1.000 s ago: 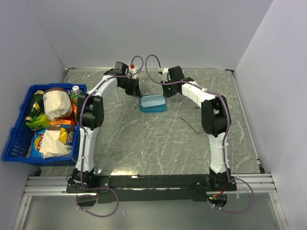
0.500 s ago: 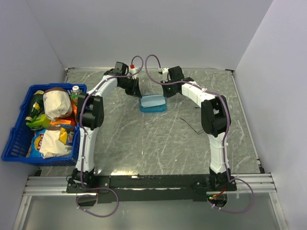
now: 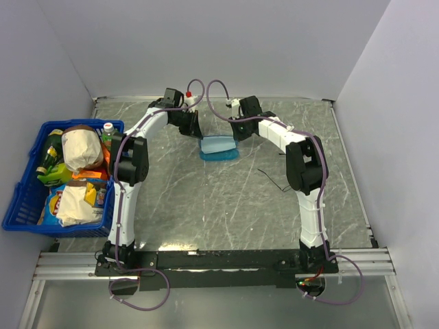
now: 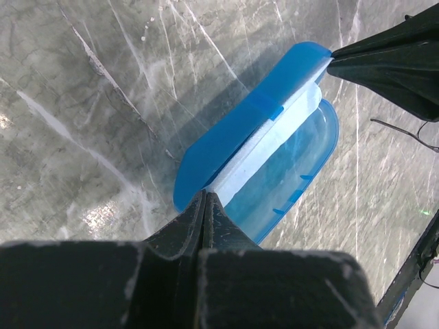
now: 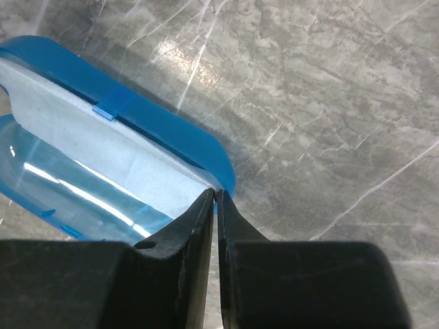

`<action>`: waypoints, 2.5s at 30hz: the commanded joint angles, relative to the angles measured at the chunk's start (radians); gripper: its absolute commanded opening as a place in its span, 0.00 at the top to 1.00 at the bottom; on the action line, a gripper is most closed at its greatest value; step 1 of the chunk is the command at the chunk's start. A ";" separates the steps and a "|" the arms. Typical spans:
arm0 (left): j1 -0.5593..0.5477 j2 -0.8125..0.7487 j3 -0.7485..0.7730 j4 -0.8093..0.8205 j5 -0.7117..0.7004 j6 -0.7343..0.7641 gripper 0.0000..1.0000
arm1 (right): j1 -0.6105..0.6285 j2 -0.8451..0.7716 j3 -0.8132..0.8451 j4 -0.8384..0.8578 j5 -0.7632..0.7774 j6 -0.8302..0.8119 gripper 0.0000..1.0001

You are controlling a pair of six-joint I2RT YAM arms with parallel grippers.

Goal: Organize the sunglasses
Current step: Place the folded cleaning cloth.

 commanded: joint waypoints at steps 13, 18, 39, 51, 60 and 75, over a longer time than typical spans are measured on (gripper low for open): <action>-0.002 -0.017 0.002 0.026 -0.012 -0.006 0.99 | 0.004 -0.012 0.027 0.022 0.027 -0.008 0.73; -0.002 -0.007 0.014 0.017 -0.033 0.002 0.99 | 0.004 -0.015 0.023 0.024 0.027 -0.006 0.73; -0.005 -0.042 -0.011 0.040 -0.017 -0.012 0.04 | 0.005 -0.025 0.012 0.032 0.013 -0.003 0.72; -0.005 -0.117 -0.070 0.060 -0.018 -0.004 0.03 | 0.001 -0.117 -0.023 0.012 0.002 -0.055 0.67; 0.015 -0.182 -0.118 0.026 -0.055 0.053 0.04 | -0.030 -0.239 -0.149 -0.011 0.016 -0.146 0.44; 0.134 -0.464 -0.411 0.092 -0.092 0.139 0.04 | -0.113 -0.436 -0.330 -0.057 -0.010 -0.211 0.17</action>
